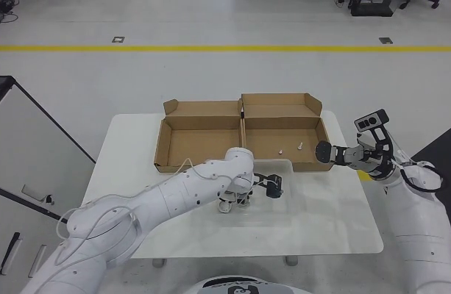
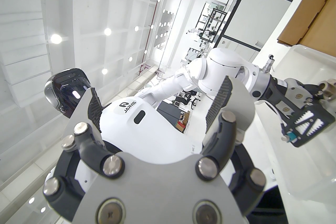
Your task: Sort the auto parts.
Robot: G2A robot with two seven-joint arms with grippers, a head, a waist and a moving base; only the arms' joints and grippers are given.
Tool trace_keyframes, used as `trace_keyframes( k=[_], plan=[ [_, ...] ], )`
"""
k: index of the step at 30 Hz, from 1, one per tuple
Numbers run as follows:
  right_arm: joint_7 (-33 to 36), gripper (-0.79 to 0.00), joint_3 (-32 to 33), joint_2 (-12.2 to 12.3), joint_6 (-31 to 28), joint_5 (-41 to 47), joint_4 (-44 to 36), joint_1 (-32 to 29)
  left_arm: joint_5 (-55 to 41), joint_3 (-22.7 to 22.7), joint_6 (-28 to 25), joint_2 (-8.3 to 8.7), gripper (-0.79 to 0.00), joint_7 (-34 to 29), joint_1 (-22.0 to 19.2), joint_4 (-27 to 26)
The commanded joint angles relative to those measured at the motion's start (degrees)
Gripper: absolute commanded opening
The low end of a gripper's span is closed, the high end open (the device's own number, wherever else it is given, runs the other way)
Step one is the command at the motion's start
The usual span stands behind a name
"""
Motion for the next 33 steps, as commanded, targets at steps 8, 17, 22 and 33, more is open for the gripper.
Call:
trace_keyframes(
  k=[8, 17, 22, 33],
  plan=[
    [0.0, 0.000, 0.0, 0.0, 0.0, 0.0, 0.0, 0.0, -2.5, 0.0, 1.0, 0.12, -0.785, -1.0, -2.2, -1.1],
    [0.0, 0.000, 0.0, 0.0, 0.0, 0.0, 0.0, 0.0, -8.5, 0.0, 4.6, 3.43, -0.785, -4.6, -6.9, -8.5],
    [0.0, 0.000, 0.0, 0.0, 0.0, 0.0, 0.0, 0.0, -11.4, 0.0, 6.5, 6.87, -0.785, -6.5, -10.0, -13.9],
    [0.0, 0.000, 0.0, 0.0, 0.0, 0.0, 0.0, 0.0, -15.5, 0.0, 3.1, 12.60, -0.785, -3.1, -13.6, -18.7]
  ],
)
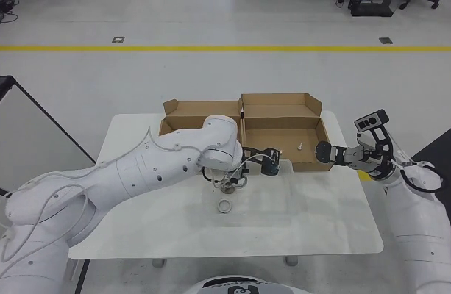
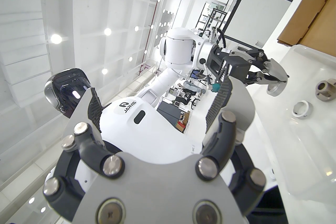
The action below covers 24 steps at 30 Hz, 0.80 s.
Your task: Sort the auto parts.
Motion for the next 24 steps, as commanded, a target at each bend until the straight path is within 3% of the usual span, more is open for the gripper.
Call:
trace_keyframes(
  k=[1, 6, 10, 17, 24],
  plan=[
    [0.0, 0.000, 0.0, 0.0, 0.0, 0.0, 0.0, 0.0, 0.1, 0.0, 0.1, -0.06, -0.785, -0.1, 0.0, 0.0],
    [0.0, 0.000, 0.0, 0.0, 0.0, 0.0, 0.0, 0.0, 0.7, 0.0, 0.1, -0.04, -0.785, 1.0, 0.6, 0.1],
    [0.0, 0.000, 0.0, 0.0, 0.0, 0.0, 0.0, 0.0, 0.3, -2.7, -1.5, 1.24, -0.785, 4.9, 1.5, 2.6],
    [0.0, 0.000, 0.0, 0.0, 0.0, 0.0, 0.0, 0.0, -0.7, -10.9, -7.4, 6.73, -0.785, 13.7, 5.8, 1.4],
    [0.0, 0.000, 0.0, 0.0, 0.0, 0.0, 0.0, 0.0, 3.2, -21.1, -12.4, 12.90, -0.785, 22.9, 13.7, -1.4]
  ],
)
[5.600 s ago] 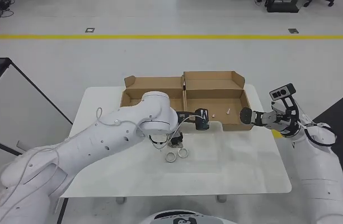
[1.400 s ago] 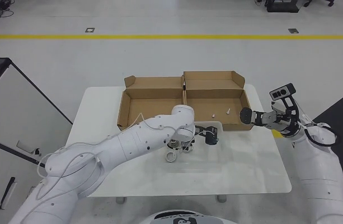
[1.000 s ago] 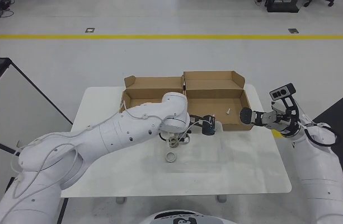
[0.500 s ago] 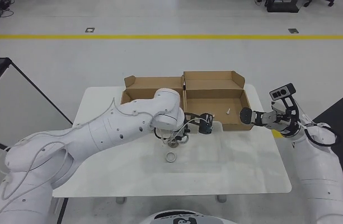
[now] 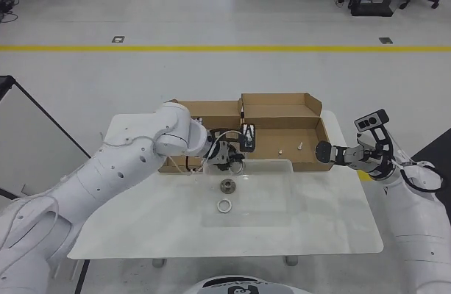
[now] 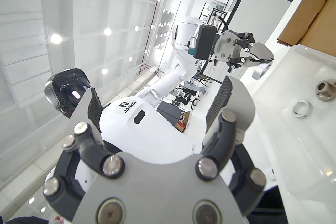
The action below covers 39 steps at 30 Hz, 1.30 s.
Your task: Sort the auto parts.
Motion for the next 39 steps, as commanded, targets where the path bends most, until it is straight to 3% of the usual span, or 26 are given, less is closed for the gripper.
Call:
trace_keyframes(
  k=[1, 10, 16, 20, 30, 38, 39],
  plan=[
    [0.0, 0.000, 0.0, 0.0, 0.0, 0.0, 0.0, 0.0, 1.3, -3.7, -1.3, 1.89, -0.785, 3.2, 2.9, -0.6],
    [0.0, 0.000, 0.0, 0.0, 0.0, 0.0, 0.0, 0.0, 3.0, -18.5, -7.3, 7.80, -0.785, 13.4, 12.7, -3.9],
    [0.0, 0.000, 0.0, 0.0, 0.0, 0.0, 0.0, 0.0, 1.2, -27.3, -12.5, 10.00, -0.785, 21.3, 16.6, -4.7],
    [0.0, 0.000, 0.0, 0.0, 0.0, 0.0, 0.0, 0.0, -1.1, -31.1, -13.0, 10.94, -0.785, 27.9, 19.1, -6.2],
    [0.0, 0.000, 0.0, 0.0, 0.0, 0.0, 0.0, 0.0, -3.2, -32.2, -13.0, 13.50, -0.785, 49.3, 23.8, -12.8],
    [0.0, 0.000, 0.0, 0.0, 0.0, 0.0, 0.0, 0.0, 8.9, -29.5, -13.0, 16.29, -0.785, 74.9, 25.0, -13.5],
    [0.0, 0.000, 0.0, 0.0, 0.0, 0.0, 0.0, 0.0, 9.7, -29.4, -13.0, 16.43, -0.785, 75.9, 25.0, -13.3]
  ],
)
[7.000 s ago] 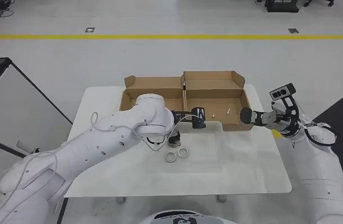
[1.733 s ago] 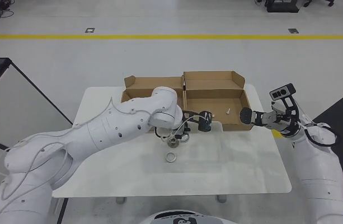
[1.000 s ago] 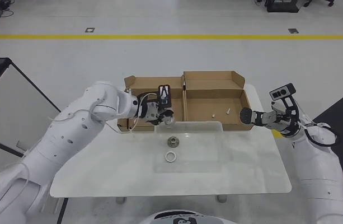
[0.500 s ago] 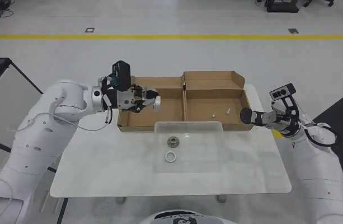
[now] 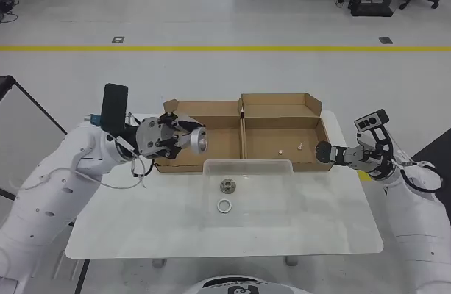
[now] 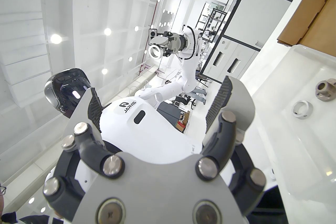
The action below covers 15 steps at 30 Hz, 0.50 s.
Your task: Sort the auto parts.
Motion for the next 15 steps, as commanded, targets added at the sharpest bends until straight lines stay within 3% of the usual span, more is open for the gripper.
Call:
trace_keyframes(
  k=[1, 11, 15],
  plan=[
    [0.0, 0.000, 0.0, 0.0, 0.0, 0.0, 0.0, 0.0, 1.5, 0.2, 0.0, 0.23, -0.785, 2.9, 0.0, 0.3],
    [0.0, 0.000, 0.0, 0.0, 0.0, 0.0, 0.0, 0.0, 0.4, 0.1, 1.0, 0.08, -0.785, 2.8, 0.9, -0.1],
    [0.0, 0.000, 0.0, 0.0, 0.0, 0.0, 0.0, 0.0, -3.8, -0.6, 0.0, -0.10, -0.785, 6.7, 2.8, -1.8]
  ],
)
